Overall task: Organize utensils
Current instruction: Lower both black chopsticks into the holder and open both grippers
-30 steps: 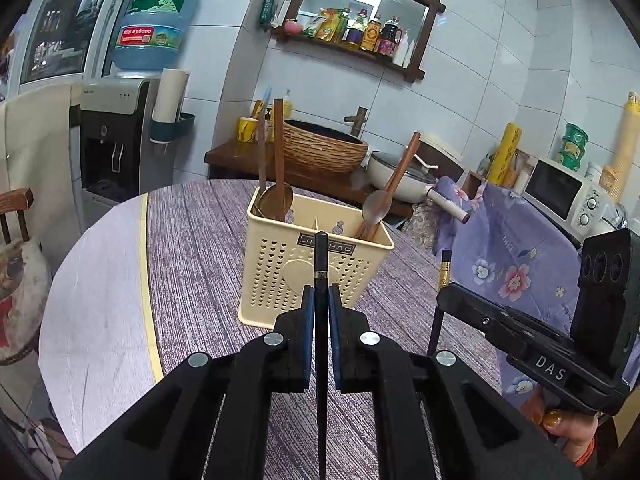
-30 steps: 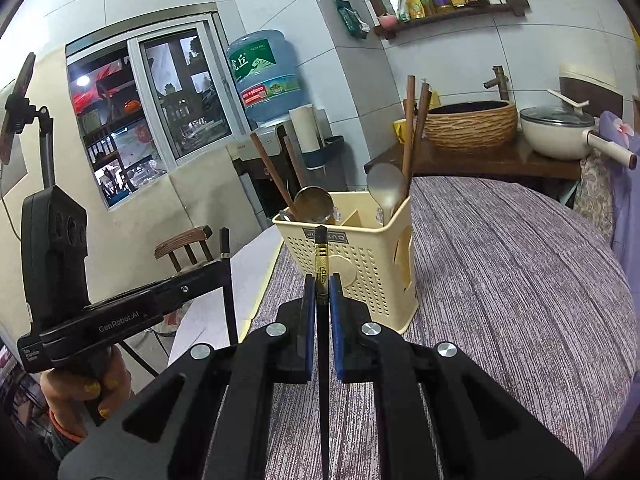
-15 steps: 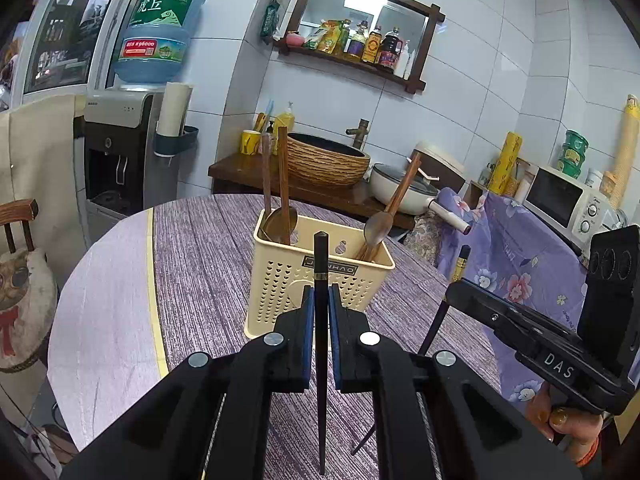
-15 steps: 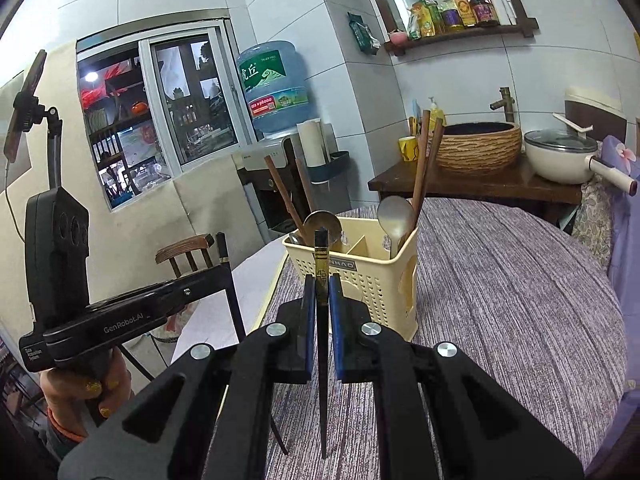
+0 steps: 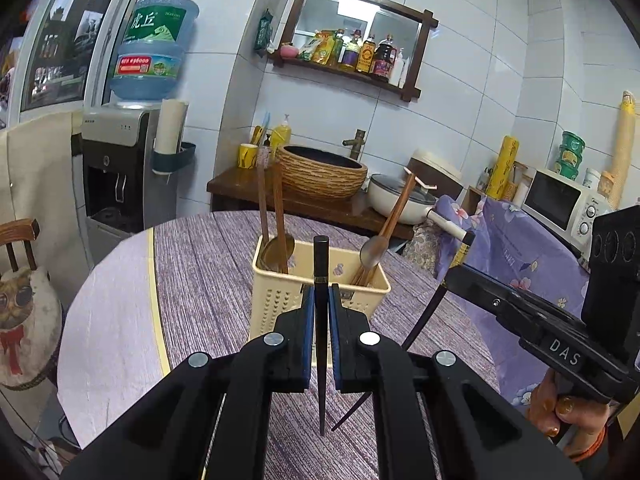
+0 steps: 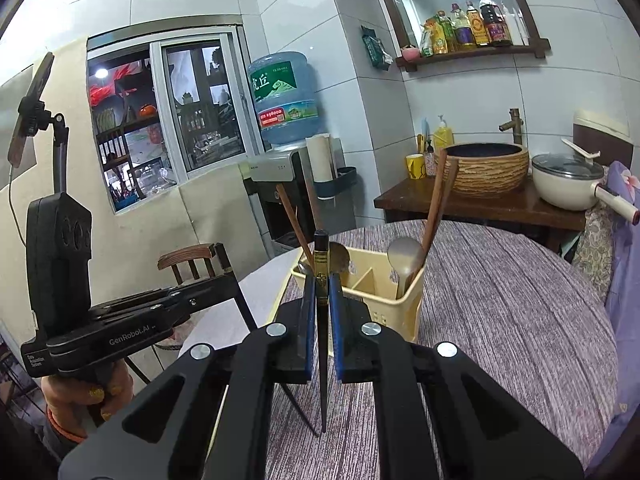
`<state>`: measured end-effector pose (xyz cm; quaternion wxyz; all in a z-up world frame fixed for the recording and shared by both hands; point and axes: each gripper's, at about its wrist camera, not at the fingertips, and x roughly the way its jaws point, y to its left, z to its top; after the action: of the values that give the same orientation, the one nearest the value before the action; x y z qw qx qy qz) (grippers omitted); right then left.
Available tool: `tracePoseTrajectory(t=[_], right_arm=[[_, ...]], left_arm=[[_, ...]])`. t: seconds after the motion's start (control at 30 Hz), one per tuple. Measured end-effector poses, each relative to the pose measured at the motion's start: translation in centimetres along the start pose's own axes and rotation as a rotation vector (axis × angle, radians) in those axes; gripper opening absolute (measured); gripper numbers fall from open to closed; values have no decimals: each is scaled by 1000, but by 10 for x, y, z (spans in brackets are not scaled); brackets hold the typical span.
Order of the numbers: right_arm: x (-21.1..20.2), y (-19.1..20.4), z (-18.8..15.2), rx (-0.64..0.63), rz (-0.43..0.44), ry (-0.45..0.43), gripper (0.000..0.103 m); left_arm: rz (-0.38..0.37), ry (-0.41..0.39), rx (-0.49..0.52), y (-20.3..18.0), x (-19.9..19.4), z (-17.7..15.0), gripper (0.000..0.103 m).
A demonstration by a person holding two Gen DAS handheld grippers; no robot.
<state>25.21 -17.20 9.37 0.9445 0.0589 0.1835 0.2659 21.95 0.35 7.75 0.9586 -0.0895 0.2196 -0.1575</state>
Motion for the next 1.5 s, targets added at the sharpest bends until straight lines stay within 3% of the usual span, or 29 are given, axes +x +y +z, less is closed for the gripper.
tracePoseTrajectory(t=[0.33,0.53,0.67,0.77,1.2,1.5], right_arm=[[-5,2,72,-26,22,-63,8],[-5,1,124,-43,-32,-124,8],[3,1,137,-74,-86,-148,8],[15,-4,129,-75,-109,-139,8],[71,-20,60,-57,-164,-26,8],[79,-27,43,-50,-185,-23,8]], left_arm=[[-22,-97,56,-12,-17,71,8],[11,-171,70,-20,-15,130,8],[48,-189,70,-19,0,146,8],[67,-168,63,-16,17,141,8],[130,-19,58,-3,84,62,8],[147,-3,66,1,92,52,8]])
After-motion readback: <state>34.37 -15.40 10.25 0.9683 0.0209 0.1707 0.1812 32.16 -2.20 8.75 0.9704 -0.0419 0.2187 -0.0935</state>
